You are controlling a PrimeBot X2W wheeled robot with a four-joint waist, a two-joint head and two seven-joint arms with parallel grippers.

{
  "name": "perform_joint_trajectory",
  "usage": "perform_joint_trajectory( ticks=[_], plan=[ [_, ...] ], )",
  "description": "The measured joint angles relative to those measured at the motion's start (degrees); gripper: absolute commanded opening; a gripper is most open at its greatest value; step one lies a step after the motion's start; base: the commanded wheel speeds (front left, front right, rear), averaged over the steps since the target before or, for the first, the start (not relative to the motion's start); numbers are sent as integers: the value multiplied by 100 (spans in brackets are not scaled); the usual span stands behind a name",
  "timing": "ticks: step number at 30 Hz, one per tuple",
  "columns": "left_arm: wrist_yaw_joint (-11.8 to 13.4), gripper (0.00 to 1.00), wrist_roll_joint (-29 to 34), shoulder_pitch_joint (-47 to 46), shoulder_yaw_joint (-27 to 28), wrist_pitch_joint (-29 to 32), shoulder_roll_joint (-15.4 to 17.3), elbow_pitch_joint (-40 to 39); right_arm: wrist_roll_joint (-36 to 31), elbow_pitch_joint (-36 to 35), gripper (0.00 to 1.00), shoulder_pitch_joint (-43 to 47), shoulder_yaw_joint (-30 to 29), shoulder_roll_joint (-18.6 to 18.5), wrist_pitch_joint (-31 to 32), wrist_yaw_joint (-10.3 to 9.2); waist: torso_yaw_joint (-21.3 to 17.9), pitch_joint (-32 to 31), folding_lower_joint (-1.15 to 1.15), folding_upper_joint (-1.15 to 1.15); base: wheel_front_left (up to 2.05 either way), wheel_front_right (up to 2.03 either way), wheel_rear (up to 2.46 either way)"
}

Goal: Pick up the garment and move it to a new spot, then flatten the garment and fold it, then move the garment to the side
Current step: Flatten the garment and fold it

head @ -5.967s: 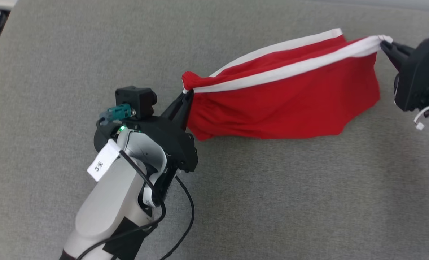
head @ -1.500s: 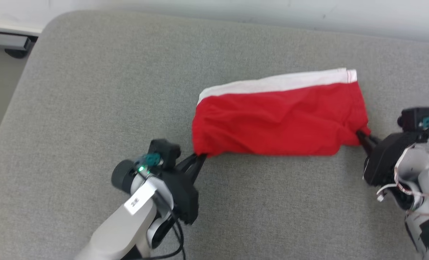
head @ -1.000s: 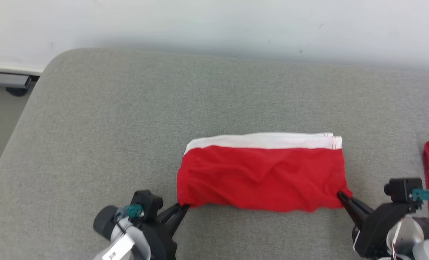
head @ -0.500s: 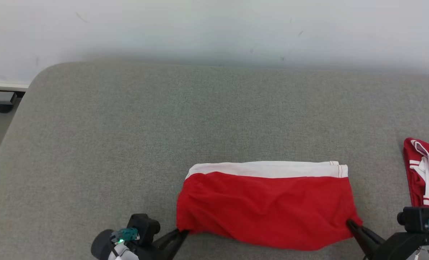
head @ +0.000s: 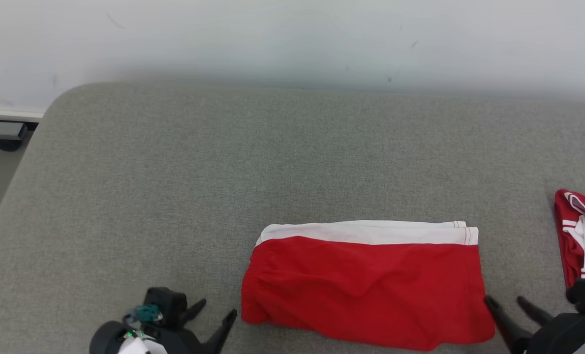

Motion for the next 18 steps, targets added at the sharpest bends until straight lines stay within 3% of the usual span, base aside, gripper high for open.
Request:
perform_joint_trajectory(
  ticks=[7,13,18],
  plan=[
    [515,100,-22,20,686,-706,53,-485,-314,-221,100,-28,-296,34,-414,-130,79,-218,0,0,0,0,0],
    [622,100,7,336,1337,-1379,18,-845,-658,-282,100,-207,-483,372,-1032,-227,52,-491,-1,0,0,0,0],
    [659,100,-37,706,1981,-1686,-182,-871,-722,-68,100,-528,-447,942,-1601,-258,-92,-624,0,0,0,0,0]
  ],
)
